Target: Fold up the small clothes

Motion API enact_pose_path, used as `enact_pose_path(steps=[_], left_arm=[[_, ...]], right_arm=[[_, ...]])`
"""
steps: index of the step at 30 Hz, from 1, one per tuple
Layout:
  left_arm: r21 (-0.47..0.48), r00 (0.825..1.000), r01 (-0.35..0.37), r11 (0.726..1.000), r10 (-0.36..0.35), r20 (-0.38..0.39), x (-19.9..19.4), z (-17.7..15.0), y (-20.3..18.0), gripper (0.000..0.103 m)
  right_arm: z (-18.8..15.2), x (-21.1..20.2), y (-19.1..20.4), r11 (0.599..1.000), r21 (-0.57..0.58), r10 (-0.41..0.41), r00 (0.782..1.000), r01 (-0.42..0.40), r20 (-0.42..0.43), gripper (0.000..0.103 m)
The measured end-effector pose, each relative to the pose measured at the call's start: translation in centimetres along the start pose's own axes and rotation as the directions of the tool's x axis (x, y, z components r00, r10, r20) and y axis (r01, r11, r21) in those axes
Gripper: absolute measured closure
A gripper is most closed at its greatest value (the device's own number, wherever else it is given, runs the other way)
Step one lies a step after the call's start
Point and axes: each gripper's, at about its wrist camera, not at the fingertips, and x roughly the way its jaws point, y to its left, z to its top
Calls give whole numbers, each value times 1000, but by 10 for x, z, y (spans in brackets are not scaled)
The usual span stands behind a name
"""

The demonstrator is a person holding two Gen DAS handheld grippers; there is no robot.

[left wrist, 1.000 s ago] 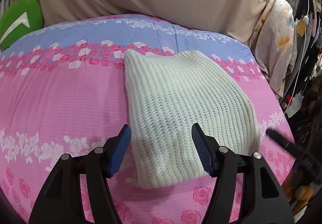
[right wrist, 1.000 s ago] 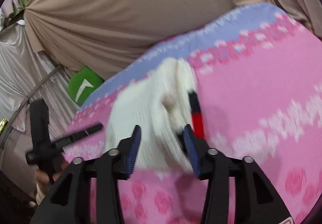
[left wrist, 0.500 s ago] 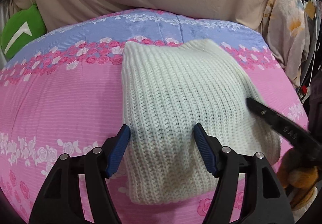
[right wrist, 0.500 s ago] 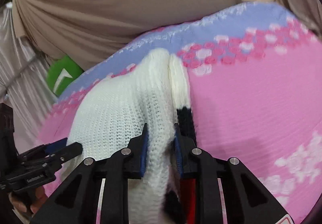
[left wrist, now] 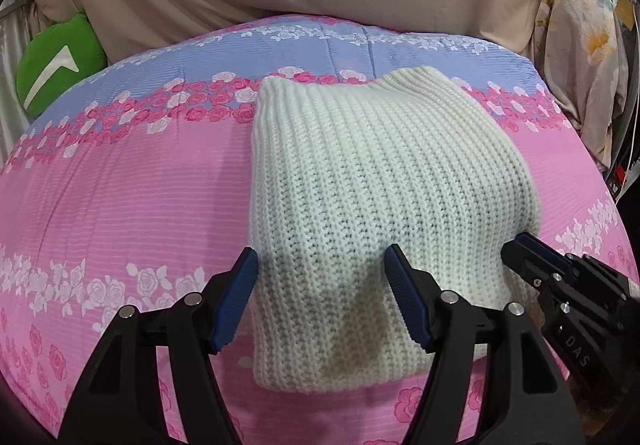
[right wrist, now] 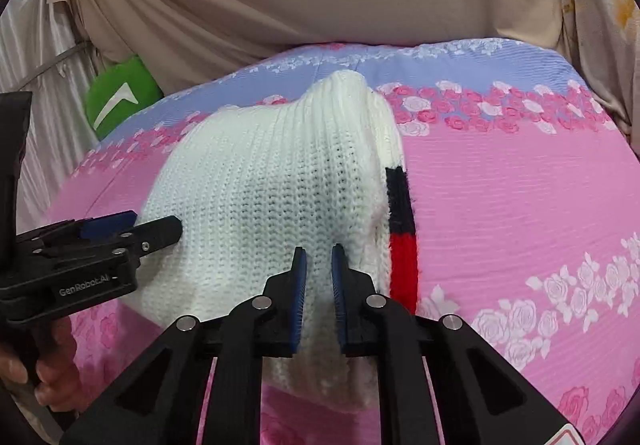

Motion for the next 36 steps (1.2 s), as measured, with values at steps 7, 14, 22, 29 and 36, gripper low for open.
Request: enact_pose_path(steps=[7, 14, 22, 29, 36], left_arm=[[3, 1000, -14, 1000, 14, -6, -3, -7, -3, 39], [-8, 1000, -17, 1000, 17, -15, -6, -12, 1, 39], [-47, 1000, -20, 999, 20, 2, -21, -15, 21, 34], [-71, 999, -18, 997, 21, 46, -35, -7, 32, 34], [-40, 1000, -27, 999, 27, 7, -16, -6, 18, 34]], right_arm=[[-14, 12, -1, 1000, 10, -11, 999, 12, -52, 94], [-2, -31, -1, 996, 76, 49, 994, -57, 98, 87], [34, 9, -23, 994, 109, 16, 998, -23, 68, 56], [45, -20, -23, 993, 95, 48, 983, -66, 176, 85], [33, 4, -40, 985, 163, 44, 996, -57, 83, 76]])
